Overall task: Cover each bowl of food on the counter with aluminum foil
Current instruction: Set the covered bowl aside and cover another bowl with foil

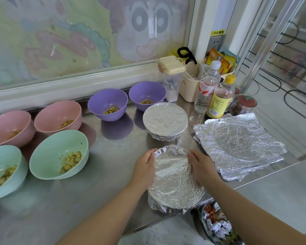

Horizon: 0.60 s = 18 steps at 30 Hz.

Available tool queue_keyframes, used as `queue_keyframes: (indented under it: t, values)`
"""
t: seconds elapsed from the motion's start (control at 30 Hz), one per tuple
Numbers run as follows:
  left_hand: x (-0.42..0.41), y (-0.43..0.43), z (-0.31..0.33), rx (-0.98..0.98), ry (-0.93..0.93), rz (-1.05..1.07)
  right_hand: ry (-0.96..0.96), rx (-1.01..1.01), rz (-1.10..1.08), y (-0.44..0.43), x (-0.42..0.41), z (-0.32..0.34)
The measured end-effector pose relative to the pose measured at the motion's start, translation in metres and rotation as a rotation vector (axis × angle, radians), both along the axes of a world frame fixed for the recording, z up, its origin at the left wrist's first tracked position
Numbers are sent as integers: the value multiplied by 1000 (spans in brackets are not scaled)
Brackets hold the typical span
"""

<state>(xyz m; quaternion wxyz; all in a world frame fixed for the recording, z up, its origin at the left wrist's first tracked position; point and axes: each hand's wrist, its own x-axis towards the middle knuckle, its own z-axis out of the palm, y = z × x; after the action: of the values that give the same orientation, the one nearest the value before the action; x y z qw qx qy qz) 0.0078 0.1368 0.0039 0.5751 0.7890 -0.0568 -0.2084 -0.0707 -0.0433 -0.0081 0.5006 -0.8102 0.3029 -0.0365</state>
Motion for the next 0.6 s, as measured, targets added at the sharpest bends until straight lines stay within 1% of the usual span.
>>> queue_keyframes:
  t: [0.1,0.17,0.23,0.27,0.3,0.37,0.4,0.43,0.5,0.6]
  values:
    - [7,3,0,1,76,-21,9,-39,12,0,0,-2]
    - [15,5,0,47,123,-63,27,-68,33,-2,1,-5]
    - [22,4,-1,108,100,-134,47,-89,55,-4,2,-5]
    - [24,3,0,147,35,-158,45,-99,67,-4,3,-3]
    - [25,2,1,198,-73,-171,34,-129,90,-4,3,-1]
    - [25,0,5,241,-348,-221,-15,-287,143,-4,4,4]
    - [26,-2,6,247,-462,-273,-56,-358,172,-4,7,5]
    - [27,-5,6,260,-531,-328,-106,-408,202,-5,11,7]
    - [28,-9,1,269,-579,-386,-133,-459,276,-6,20,7]
    - [29,-11,0,254,-547,-360,-68,-410,274,-8,31,7]
